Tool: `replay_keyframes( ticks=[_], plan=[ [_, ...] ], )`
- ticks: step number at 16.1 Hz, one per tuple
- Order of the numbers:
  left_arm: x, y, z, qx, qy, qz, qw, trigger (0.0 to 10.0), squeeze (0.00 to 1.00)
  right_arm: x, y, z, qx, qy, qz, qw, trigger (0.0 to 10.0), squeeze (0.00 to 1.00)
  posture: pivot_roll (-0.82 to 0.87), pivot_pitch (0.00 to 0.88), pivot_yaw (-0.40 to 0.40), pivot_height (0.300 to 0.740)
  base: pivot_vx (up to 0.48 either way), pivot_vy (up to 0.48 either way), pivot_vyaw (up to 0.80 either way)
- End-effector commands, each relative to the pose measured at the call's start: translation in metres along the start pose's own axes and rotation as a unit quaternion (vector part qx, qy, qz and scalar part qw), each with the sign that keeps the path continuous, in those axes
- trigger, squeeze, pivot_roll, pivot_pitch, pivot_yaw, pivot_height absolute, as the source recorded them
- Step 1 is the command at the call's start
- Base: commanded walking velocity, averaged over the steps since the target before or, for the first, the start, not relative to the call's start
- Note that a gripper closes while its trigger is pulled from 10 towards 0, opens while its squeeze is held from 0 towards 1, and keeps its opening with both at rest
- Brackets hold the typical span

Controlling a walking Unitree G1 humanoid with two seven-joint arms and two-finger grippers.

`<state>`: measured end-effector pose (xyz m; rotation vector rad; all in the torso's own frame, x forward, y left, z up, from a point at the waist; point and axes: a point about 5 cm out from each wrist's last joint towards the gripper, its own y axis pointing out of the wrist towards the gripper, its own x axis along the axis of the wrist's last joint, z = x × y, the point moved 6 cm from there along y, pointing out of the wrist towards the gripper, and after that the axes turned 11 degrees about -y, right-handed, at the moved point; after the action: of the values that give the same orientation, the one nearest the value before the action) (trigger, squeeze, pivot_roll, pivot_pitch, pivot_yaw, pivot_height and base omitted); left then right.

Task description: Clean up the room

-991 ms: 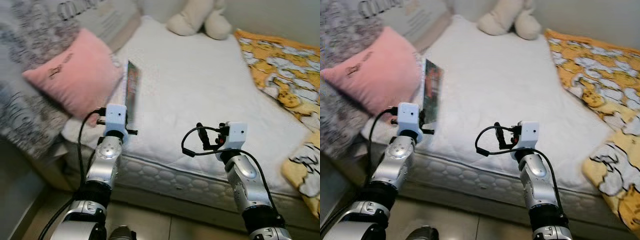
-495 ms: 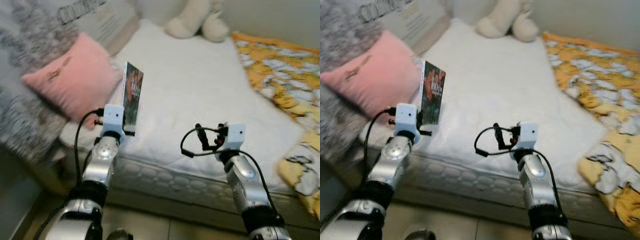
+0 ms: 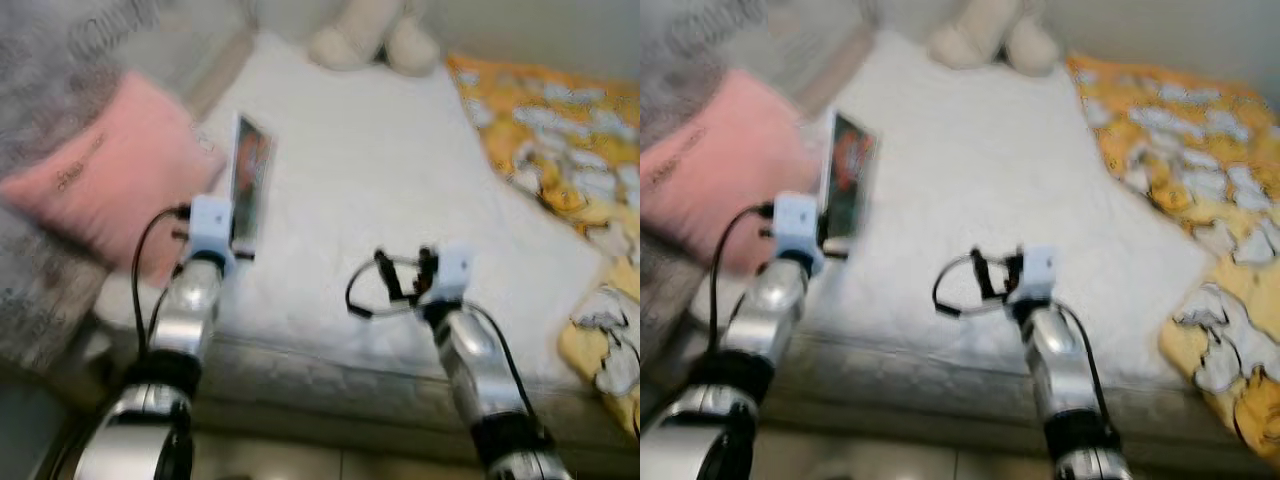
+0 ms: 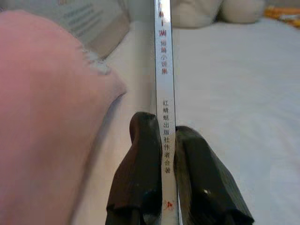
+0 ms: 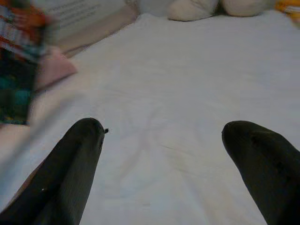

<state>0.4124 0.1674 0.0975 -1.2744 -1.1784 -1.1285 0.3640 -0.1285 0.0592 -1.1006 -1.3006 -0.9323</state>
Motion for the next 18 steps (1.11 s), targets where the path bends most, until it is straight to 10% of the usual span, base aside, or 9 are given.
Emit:
replay_keyframes(
  ticks=[1,9,15,18],
  plan=[
    [0.023,0.007,-0.022,-0.029,-0.004,-0.037,0.999,10.0,0.0,0.001,-0.004,-0.016,-0.02,-0.005,-0.003,1.0,10.0,0.16,0.02,0.0,-0.06,0.74,0.446,0.0,0.0],
    [0.023,0.01,-0.025,-0.032,-0.009,-0.034,0.999,10.0,0.0,-0.001,-0.009,-0.019,-0.016,-0.009,-0.001,1.0,10.0,0.22,0.0,0.0,-0.061,0.74,0.219,0.126,0.24],
    [0.05,0.033,-0.054,-0.162,-0.084,0.027,0.983,10.0,0.0,-0.007,-0.022,-0.02,-0.012,-0.015,0.009,1.0,10.0,0.22,-0.04,0.0,-0.084,0.74,0.0,0.0,0.0],
    [0.036,0.025,-0.08,-0.257,-0.118,0.101,0.954,10.0,0.0,-0.013,-0.035,-0.022,-0.013,-0.022,0.02,0.999,10.0,0.22,-0.07,0.0,-0.086,0.74,0.0,0.0,0.0]
  ],
)
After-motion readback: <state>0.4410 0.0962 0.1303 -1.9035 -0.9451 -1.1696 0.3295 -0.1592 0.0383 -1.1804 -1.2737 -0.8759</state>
